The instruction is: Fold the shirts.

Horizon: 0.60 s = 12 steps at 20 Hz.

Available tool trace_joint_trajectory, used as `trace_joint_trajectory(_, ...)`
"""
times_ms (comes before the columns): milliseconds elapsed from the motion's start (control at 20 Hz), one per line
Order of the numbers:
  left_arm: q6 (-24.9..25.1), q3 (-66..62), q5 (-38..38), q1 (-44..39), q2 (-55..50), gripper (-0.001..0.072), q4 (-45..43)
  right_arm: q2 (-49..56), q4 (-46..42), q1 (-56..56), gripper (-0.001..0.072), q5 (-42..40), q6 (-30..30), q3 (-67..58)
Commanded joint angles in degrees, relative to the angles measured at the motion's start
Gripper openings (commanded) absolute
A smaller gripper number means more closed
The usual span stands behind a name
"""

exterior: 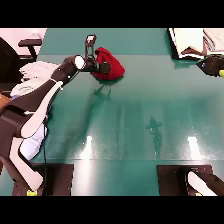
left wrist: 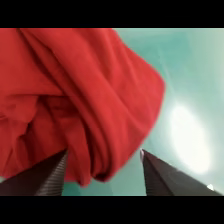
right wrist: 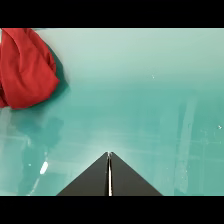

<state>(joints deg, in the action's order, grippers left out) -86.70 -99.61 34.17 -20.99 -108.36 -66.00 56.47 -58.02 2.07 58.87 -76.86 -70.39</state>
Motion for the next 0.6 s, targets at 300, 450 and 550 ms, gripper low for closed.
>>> trace_joint_trajectory(300,0.3,-6.9,1.9,0.6,-5.1,0.0029,0.0,0.0,0.0,0.0,0.0016,0.0,0.0,0.0)
trace_joint_trajectory(450,0.2,-12.4,6.4,2.8,-0.7,0.0028,-2.9,-0.8,0.0,0.0,0.0015,-1.0,0.0,0.0)
trace_joint_trajectory(550,0.2,-14.9,6.7,4.4,5.9,0.0027,-6.1,-2.9,0.0,0.0,0.0015,-4.3,0.0,0.0)
